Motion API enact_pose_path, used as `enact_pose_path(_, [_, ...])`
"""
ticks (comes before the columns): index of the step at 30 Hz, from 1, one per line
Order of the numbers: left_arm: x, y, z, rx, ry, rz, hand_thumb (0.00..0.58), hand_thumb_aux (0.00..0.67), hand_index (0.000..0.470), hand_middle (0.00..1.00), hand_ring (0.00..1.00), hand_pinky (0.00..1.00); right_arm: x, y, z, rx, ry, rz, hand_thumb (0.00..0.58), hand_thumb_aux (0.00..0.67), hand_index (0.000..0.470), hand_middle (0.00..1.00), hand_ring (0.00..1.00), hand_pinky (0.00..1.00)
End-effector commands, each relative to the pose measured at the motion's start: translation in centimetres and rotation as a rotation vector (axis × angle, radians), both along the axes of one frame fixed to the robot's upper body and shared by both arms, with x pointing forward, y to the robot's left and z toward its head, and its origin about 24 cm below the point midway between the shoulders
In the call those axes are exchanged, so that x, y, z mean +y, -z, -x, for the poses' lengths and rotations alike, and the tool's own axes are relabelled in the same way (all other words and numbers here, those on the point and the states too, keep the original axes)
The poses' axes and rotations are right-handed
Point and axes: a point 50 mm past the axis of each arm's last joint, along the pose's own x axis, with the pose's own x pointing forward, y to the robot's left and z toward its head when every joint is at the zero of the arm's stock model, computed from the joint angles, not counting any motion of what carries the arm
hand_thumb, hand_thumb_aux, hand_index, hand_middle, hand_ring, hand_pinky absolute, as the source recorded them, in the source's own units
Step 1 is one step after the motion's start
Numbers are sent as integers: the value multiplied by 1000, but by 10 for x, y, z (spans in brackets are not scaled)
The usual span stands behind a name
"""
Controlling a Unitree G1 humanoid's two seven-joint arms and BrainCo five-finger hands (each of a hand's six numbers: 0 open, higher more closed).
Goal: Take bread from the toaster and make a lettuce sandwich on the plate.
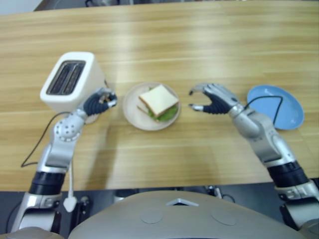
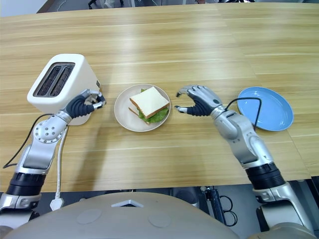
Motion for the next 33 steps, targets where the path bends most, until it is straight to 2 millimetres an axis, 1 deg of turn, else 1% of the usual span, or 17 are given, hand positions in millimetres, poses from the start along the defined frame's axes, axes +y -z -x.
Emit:
enact_pose_path(1, [-12, 20, 16, 205, 90, -82, 580, 670, 460, 1000, 1000, 1000, 0, 4, 10, 173, -52, 46, 580, 670, 460, 1000, 1000, 1000])
enact_pose_path(3, [-19, 29, 22, 272, 125, -103, 580, 670, 460, 1000, 1000, 1000, 7, 16, 16, 264, -94, 67, 580, 670, 460, 1000, 1000, 1000])
enact_pose_path(7, [-24, 45, 30, 396, 171, -177, 580, 670, 460, 1000, 1000, 1000, 26, 44, 23, 405, -173, 95, 580, 670, 460, 1000, 1000, 1000])
enact_pose_path(12, [-36, 61, 31, 460, 225, -206, 580, 670, 460, 1000, 1000, 1000, 51, 77, 29, 532, -253, 124, 580, 670, 460, 1000, 1000, 1000])
enact_pose_path(16, [-45, 70, 22, 465, 228, -207, 580, 670, 460, 1000, 1000, 1000, 70, 98, 33, 603, -314, 125, 580, 670, 460, 1000, 1000, 1000])
enact_pose_path(19, [-46, 77, 10, 453, 199, -221, 580, 670, 460, 1000, 1000, 1000, 77, 111, 30, 627, -322, 153, 580, 670, 460, 1000, 1000, 1000])
enact_pose_path(21, [-49, 77, -1, 420, 174, -207, 580, 670, 460, 1000, 1000, 1000, 78, 116, 23, 629, -311, 155, 580, 670, 460, 1000, 1000, 1000])
enact_pose_path(24, [-53, 80, -23, 362, 133, -194, 580, 670, 460, 1000, 1000, 1000, 76, 121, 9, 598, -261, 161, 580, 670, 460, 1000, 1000, 1000])
enact_pose_path(25, [-55, 80, -34, 328, 107, -197, 580, 670, 460, 1000, 1000, 1000, 74, 122, 0, 570, -223, 170, 580, 670, 460, 1000, 1000, 1000])
enact_pose_path(29, [-66, 78, -64, 228, 58, -178, 580, 670, 460, 1000, 1000, 1000, 66, 121, -28, 475, -111, 158, 580, 670, 460, 1000, 1000, 1000])
enact_pose_path(33, [-82, 75, -84, 160, 38, -129, 580, 670, 460, 1000, 1000, 1000, 55, 115, -60, 337, 29, 146, 580, 670, 460, 1000, 1000, 1000])
